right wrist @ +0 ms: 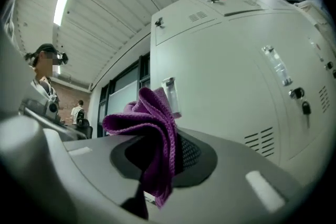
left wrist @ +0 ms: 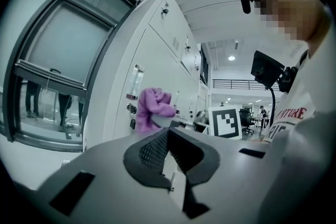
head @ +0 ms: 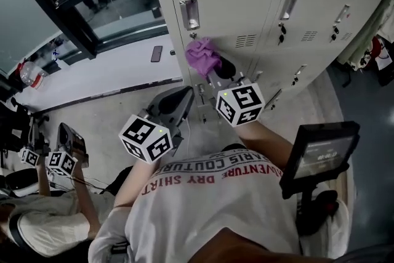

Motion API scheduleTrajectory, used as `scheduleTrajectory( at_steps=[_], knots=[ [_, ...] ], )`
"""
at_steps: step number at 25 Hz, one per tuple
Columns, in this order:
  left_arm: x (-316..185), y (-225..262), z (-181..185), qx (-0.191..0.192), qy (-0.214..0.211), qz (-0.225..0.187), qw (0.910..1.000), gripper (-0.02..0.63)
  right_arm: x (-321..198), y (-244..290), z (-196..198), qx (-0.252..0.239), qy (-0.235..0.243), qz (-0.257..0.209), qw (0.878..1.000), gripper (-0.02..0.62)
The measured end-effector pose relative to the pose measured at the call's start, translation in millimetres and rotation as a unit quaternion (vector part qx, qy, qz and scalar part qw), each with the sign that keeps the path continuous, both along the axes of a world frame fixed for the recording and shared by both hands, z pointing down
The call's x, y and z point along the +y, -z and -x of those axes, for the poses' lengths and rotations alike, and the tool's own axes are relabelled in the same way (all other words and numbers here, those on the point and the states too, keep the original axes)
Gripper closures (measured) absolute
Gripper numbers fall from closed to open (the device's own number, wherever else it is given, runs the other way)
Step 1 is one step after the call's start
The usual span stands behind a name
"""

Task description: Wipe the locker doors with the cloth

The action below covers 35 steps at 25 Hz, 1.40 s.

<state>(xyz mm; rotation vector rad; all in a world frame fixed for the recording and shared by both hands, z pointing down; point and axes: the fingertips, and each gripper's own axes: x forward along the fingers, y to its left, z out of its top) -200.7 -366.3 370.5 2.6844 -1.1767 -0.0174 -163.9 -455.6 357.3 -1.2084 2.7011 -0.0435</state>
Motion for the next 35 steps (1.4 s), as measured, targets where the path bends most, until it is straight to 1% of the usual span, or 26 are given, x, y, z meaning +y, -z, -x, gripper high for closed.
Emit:
scheduleTrajectory(
  at_steps=[3,6,11,14,17,24,29,35],
  knots=[
    [3.3,-0.9,1.9,-0.006,0.002,-0.001,1.0,0.604,-2.1,-29.0,30.5,0.032,0.02,0.016,0.999,0.529],
    [4.2,-3.1,7.8,-0.007,0.013,0.001,0.9999,0.604,-15.2,-52.6,50.0,0.066,0.021,0.029,0.997,0.529],
    [6.6,-8.8,14.3,-0.006,0.025,0.009,0.9996,0.604,-33.6,-64.2,63.4,0.073,0.009,0.043,0.996,0.529],
    [7.4,-7.1,17.8,-0.008,0.03,0.009,0.9995,0.604,-43.9,-66.6,62.7,0.074,-0.008,0.051,0.996,0.529],
    [7.9,-6.8,20.8,-0.009,0.034,0.009,0.9993,0.604,-53.3,-70.9,61.0,0.089,-0.023,0.048,0.995,0.529],
    [4.2,-7.1,26.2,-0.008,0.04,0.012,0.9991,0.604,-58.7,-72.4,59.9,0.101,-0.037,0.043,0.993,0.528],
    [2.0,-8.3,25.8,-0.006,0.04,0.013,0.9991,0.604,-61.7,-69.8,44.5,0.095,-0.053,0.042,0.993,0.528],
    [-0.3,-10.5,20.8,-0.005,0.034,0.015,0.9993,0.604,-69.5,-65.5,12.2,0.092,-0.08,0.037,0.992,0.528]
  ],
)
